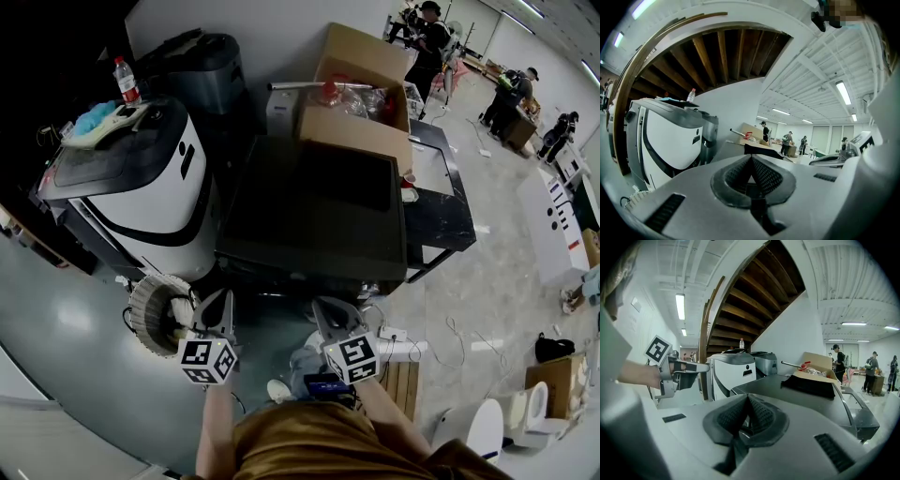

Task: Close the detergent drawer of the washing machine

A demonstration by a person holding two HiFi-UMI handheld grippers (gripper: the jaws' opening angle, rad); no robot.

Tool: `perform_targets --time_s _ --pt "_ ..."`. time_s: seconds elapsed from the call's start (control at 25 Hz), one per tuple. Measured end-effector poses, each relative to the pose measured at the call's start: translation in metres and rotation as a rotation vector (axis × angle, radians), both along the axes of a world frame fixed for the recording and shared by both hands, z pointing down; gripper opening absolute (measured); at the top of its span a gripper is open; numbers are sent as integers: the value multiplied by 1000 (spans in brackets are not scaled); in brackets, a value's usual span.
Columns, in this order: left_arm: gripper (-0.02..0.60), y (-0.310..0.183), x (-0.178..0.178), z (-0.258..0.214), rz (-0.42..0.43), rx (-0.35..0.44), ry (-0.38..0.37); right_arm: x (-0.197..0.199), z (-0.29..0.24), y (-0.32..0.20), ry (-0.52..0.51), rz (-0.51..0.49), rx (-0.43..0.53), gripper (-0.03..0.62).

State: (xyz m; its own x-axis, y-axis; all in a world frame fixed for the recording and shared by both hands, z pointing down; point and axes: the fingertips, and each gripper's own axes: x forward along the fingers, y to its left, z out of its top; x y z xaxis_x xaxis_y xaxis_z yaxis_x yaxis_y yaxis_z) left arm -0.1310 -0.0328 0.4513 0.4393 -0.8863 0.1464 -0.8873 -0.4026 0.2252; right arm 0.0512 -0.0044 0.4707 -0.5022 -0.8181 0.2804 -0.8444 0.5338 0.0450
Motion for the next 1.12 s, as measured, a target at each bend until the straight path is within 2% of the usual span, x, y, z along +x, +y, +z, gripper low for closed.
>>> perform_targets --time_s 1.12 --pt "25 -8 1 11 -7 -23 5 6 7 -6 8 -1 -19 12"
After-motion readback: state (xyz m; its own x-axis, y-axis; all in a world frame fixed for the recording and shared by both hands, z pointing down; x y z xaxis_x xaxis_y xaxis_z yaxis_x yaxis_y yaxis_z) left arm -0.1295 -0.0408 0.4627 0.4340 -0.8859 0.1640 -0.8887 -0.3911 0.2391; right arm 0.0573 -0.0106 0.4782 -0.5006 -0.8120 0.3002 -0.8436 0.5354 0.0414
